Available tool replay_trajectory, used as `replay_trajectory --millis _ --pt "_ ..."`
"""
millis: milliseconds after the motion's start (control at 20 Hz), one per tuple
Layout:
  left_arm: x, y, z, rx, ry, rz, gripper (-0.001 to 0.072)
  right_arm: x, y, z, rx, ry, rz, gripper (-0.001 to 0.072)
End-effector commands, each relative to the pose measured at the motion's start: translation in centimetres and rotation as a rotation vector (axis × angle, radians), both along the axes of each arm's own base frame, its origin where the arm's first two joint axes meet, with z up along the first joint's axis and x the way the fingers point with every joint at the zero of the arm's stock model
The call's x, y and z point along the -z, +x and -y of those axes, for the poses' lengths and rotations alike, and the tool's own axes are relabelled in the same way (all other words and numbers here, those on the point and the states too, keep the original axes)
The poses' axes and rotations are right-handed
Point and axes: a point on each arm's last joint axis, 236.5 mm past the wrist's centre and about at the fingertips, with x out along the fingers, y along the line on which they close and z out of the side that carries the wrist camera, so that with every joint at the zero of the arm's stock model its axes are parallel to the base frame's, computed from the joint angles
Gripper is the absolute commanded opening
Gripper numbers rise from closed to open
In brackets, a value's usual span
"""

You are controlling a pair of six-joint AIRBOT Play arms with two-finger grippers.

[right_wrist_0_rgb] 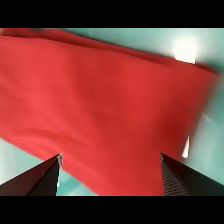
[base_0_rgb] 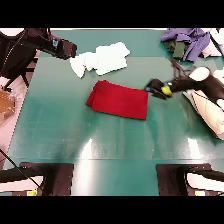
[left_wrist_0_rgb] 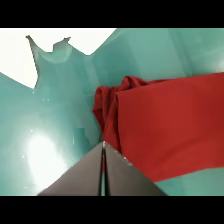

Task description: Fold the shirts.

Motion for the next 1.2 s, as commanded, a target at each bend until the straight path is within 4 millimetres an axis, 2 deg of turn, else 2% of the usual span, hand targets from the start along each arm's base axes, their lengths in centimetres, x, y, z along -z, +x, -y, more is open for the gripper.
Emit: replay_trajectory --millis 0,150,250,400,600,650,700,750,800,900,1000,1100,1150 --pt "0.1 -0.3 0.1 0.006 -0.001 -0.011 0.0025 2.7 -3.6 3.5 0.037 0.127 -0.079 0.0713" --pt "0.1 -0.3 0.1 0.006 -0.001 -0.012 0.0025 5.7 -4.6 2.8 0.023 0.14 -0.136 0.0714" --pt "0.1 -0.3 0.1 0.004 -0.005 -0.014 0.0024 7.1 -4.3 0.6 -0.021 0.152 -0.155 0.0713" --pt "0.2 -0.5 0.2 0.006 -0.005 -0.022 0.0025 7.8 -2.6 -4.6 -0.096 0.202 -0.158 0.0713" --pt "0.2 -0.8 0.1 0.009 -0.004 -0.031 0.0025 7.7 -0.2 -12.6 -0.188 0.266 -0.14 0.0709" --pt "0.2 -0.9 0.1 0.01 -0.003 -0.033 0.0025 7.4 0.4 -14.3 -0.2 0.282 -0.137 0.0684" --pt "0.3 -0.9 0.1 0.011 -0.001 -0.036 0.0025 6.9 0.9 -15.9 -0.217 0.303 -0.134 0.0538" --pt "0.3 -1.0 0.1 0.011 0.0 -0.038 0.0025 5.4 1.2 -17.5 -0.264 0.335 -0.104 0.0148" --pt "0.3 -1.0 0.1 0.011 0.001 -0.038 0.0024 3.6 1.6 -18.6 -0.305 0.353 -0.054 0.0024" --pt "0.3 -1.0 0.0 0.012 0.002 -0.038 0.0025 -0.7 3.5 -18.9 -0.31 0.373 0.037 0.0022" --pt "0.3 -1.0 0.1 0.013 0.003 -0.037 0.0025 -6.1 5.8 -17.1 -0.279 0.395 0.135 0.0022" --pt "0.3 -1.0 0.0 0.013 0.002 -0.037 0.0025 -11.3 7.9 -13.0 -0.221 0.355 0.231 0.0021" --pt "0.3 -1.0 0.1 0.013 0.002 -0.036 0.0025 -13.6 8.7 -10.3 -0.183 0.311 0.275 0.0021"
